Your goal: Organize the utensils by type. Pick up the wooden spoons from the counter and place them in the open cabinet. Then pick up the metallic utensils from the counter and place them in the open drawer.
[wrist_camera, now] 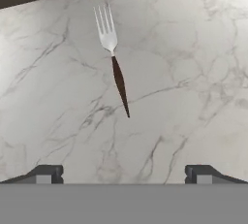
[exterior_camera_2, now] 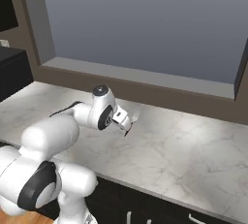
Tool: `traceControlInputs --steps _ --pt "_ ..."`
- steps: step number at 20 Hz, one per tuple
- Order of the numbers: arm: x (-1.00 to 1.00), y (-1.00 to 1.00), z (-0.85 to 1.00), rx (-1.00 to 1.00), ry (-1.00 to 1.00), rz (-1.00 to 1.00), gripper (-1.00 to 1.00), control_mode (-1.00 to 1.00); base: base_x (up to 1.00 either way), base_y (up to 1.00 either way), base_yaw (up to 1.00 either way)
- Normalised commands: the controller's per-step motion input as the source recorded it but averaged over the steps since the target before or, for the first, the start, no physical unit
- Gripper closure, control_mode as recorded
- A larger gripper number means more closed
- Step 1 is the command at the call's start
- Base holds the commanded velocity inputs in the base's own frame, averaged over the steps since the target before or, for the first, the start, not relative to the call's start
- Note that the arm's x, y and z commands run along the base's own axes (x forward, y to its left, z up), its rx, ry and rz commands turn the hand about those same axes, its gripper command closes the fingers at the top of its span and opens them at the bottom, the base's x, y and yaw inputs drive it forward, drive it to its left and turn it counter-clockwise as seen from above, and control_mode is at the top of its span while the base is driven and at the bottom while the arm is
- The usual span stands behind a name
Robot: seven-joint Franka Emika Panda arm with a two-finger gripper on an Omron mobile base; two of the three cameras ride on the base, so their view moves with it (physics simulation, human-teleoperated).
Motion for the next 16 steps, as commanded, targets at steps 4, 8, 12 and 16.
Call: traceControlInputs --steps 4,8,12,16 --pt "0.46 -0.35 -0.19 0.0 0.0 0.02 -1.0 -1.0 0.0 0.0 0.0" --pt "0.54 -0.2 -0.3 0.0 0.03 0.01 -1.0 -1.0 0.0 0.0 0.0" --pt "0.51 -0.01 -0.34 -0.05 0.07 0.01 -1.0 -1.0 0.0 0.0 0.0" --pt "0.46 0.0 -0.33 -0.08 0.1 0.02 -1.0 -1.0 0.0 0.0 0.0"
